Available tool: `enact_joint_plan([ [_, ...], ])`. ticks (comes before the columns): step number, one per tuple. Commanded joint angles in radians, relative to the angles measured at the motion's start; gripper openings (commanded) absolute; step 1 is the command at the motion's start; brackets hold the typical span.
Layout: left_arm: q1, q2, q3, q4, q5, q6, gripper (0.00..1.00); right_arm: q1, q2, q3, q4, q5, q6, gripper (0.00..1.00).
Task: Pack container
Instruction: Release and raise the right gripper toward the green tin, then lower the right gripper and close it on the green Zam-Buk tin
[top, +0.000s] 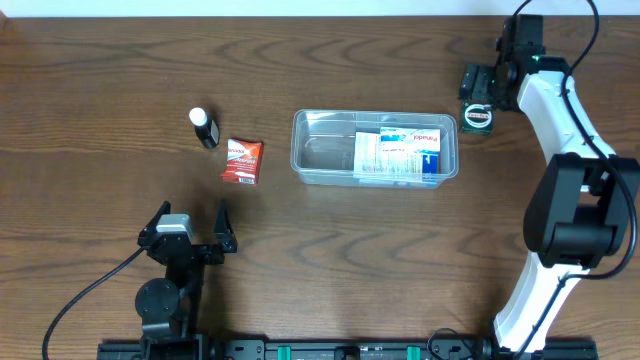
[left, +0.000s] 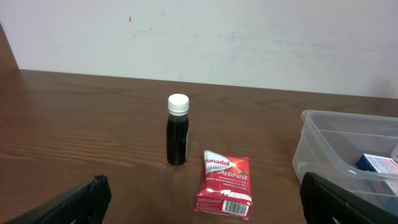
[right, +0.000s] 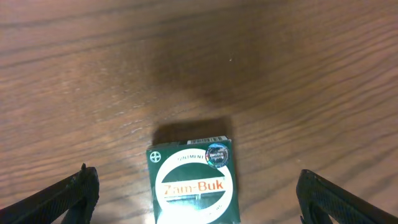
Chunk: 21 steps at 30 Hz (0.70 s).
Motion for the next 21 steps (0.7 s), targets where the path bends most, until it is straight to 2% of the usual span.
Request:
enact_joint_plan([
  [1,0.004,-0.005,-0.015,-0.033,0.018,-0.005,0.98,0.002,0.042,-0.005,0.011,0.015,0.029,0.99],
  [10,0.004,-0.005,-0.015,-0.033,0.018,-0.005,0.98,0.002,0.086,-0.006,0.043,0.011,0.017,0.99],
  [21,0.004,-0.005,-0.015,-0.033,0.018,-0.005,0.98,0.004,0.090,-0.007,0.044,0.011,-0.058,0.95],
])
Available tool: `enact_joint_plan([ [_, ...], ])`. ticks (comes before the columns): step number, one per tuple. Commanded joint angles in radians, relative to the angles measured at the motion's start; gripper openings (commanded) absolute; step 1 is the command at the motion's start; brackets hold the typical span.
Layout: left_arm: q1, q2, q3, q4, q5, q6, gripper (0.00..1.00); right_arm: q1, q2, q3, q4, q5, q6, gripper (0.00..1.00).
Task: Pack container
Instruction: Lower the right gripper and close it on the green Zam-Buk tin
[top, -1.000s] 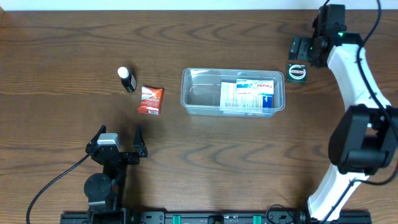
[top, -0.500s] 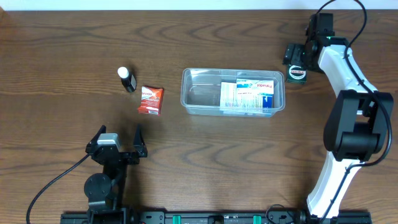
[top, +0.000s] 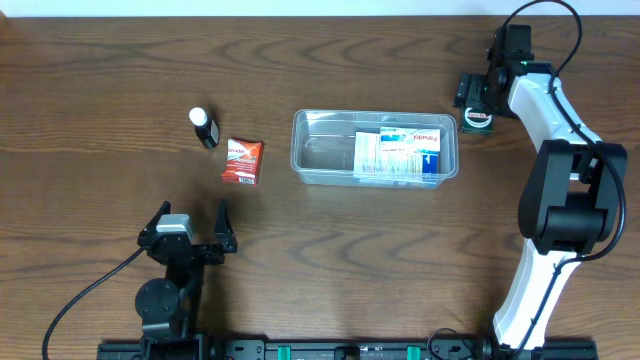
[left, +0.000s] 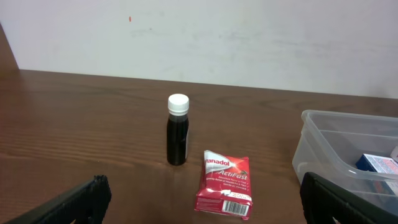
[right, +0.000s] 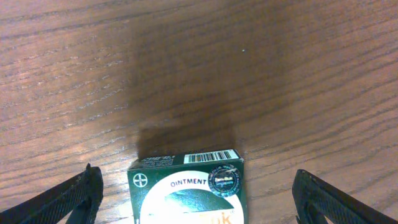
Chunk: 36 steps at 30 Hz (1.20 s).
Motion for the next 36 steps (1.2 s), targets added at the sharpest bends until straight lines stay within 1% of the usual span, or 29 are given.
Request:
enact_joint_plan([
  [1,0.004,-0.005,-0.015,-0.033,0.018,-0.005,0.98,0.004,0.011,-0.007,0.000,0.011,-0.023,0.95],
  [6,0.004,-0.005,-0.015,-0.033,0.018,-0.005,0.98,0.007,0.011,-0.007,-0.005,0.010,-0.023,0.91],
  [15,0.004,-0.005,-0.015,-0.034,0.018,-0.005,0.98,0.007,0.011,-0.026,-0.015,0.004,-0.023,0.93],
  [21,0.004,-0.005,-0.015,-0.033,0.018,-0.005,0.98,0.007,0.011,-0.030,-0.016,-0.029,-0.022,0.93],
  [24,0.004,-0.005,-0.015,-0.033,0.018,-0.005,0.98,0.007,0.011,-0.039,-0.014,-0.040,-0.019,0.90],
  [36,0.004,-0.005,-0.015,-0.033,0.018,-0.005,0.98,0.009,0.011,-0.061,0.013,-0.039,-0.015,0.92],
])
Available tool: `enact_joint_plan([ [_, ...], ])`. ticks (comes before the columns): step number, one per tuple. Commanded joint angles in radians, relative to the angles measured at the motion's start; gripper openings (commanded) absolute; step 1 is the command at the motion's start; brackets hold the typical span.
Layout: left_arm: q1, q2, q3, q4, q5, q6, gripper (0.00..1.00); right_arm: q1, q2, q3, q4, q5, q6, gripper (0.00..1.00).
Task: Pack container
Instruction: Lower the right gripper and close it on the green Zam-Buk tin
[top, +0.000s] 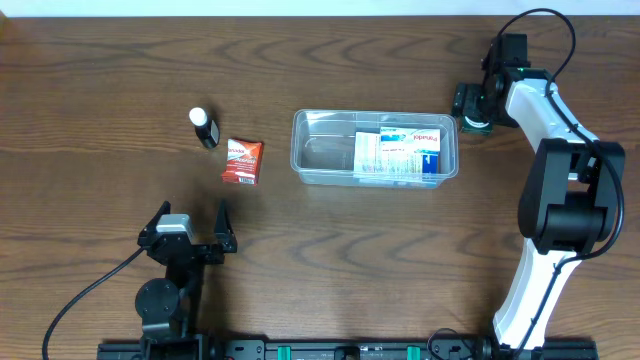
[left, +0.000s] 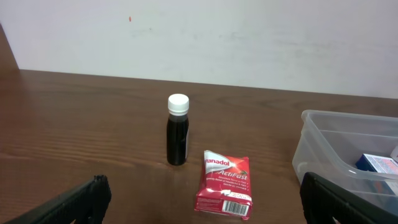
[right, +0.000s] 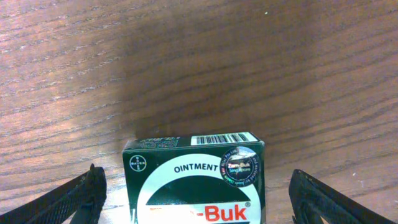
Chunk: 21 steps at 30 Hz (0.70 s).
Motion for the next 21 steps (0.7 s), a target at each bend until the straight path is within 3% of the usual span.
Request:
enact_joint_plan([
  [1,0.004,-0.005,-0.015,-0.033,0.018,-0.005,0.98,0.009,0.009,-0.011,0.002,-0.005,0.000,0.92],
  [14,0.004,-0.005,-0.015,-0.033,0.018,-0.005,0.98,0.009,0.009,-0.073,0.056,-0.004,-0.005,0.88],
  [18,0.004,-0.005,-0.015,-0.033,0.018,-0.005,0.98,0.009,0.009,-0.073,0.067,-0.004,-0.017,0.77],
  [21,0.004,-0.005,-0.015,-0.033,0.018,-0.005,0.98,0.009,0.009,-0.073,0.072,-0.003,-0.019,0.75],
])
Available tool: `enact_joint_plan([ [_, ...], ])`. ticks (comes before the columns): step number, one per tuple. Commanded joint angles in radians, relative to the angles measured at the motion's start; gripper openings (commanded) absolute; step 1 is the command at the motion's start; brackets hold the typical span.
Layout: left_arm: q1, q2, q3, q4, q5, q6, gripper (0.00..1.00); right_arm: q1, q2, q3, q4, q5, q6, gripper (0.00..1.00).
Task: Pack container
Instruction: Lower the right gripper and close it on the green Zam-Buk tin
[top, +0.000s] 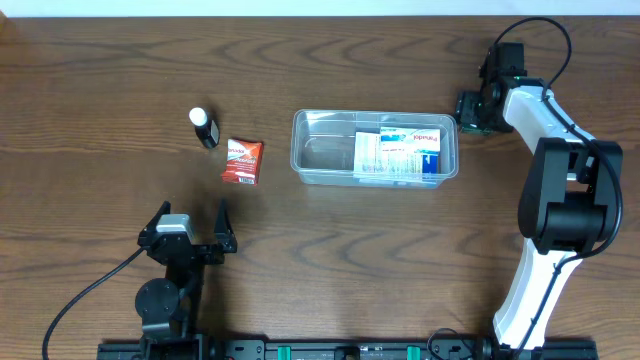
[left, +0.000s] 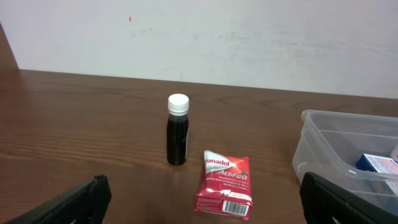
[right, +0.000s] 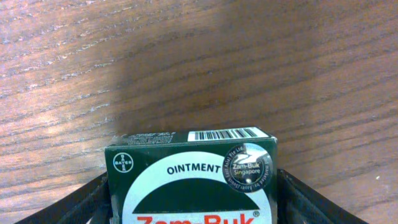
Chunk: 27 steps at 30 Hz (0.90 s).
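A clear plastic container (top: 305, 165) sits mid-table with blue-and-white medicine boxes (top: 400, 150) in its right half. To its left lie a red Panadol packet (top: 241, 161) and a small dark bottle with a white cap (top: 204, 127). A green Zam-Buk ointment box (right: 189, 180) lies on the table just right of the container. My right gripper (right: 193, 190) is down around the box, with a finger against each of its sides. In the overhead view the right gripper (top: 472, 105) hides the box. My left gripper (top: 191, 212) rests open near the front edge.
The left wrist view shows the bottle (left: 178, 130), the packet (left: 224, 183) and the container's left corner (left: 317, 137) ahead of the open fingers. A white wall stands behind the table's far edge. The right arm (top: 560, 150) curves along the right side.
My right gripper has come lower over the Zam-Buk box, and its fingers, which stood wide apart, now press against the box's sides. The left arm has not moved.
My right gripper hung open high above the Zam-Buk box, right of the container. At each later moment it was lower, the box larger between open fingers. Now the fingers are shut on the box on the table. The left gripper, bottle and packet stayed put.
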Motion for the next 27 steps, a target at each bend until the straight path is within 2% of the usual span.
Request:
enact_joint_plan([
  [1,0.004,-0.005,-0.015,-0.033,0.018,-0.005,0.98,0.009,0.009,-0.008,0.006,0.000,-0.011,0.77],
  [3,0.004,-0.005,-0.015,-0.033,0.018,-0.005,0.98,0.009,0.009,-0.008,0.012,0.000,-0.011,0.79],
  [7,0.004,-0.005,-0.015,-0.033,0.018,-0.005,0.98,0.009,0.009,-0.008,0.012,0.000,-0.011,0.75],
  [14,0.004,-0.005,-0.015,-0.033,0.018,-0.005,0.98,0.009,0.009,-0.008,-0.006,0.020,-0.030,0.60],
  [17,0.004,-0.005,-0.015,-0.033,0.018,-0.005,0.98,0.009,0.008,-0.007,-0.016,0.058,-0.030,0.63],
  [27,0.004,-0.005,-0.015,-0.033,0.018,-0.005,0.98,0.008,-0.089,0.000,-0.058,0.104,-0.040,0.61],
])
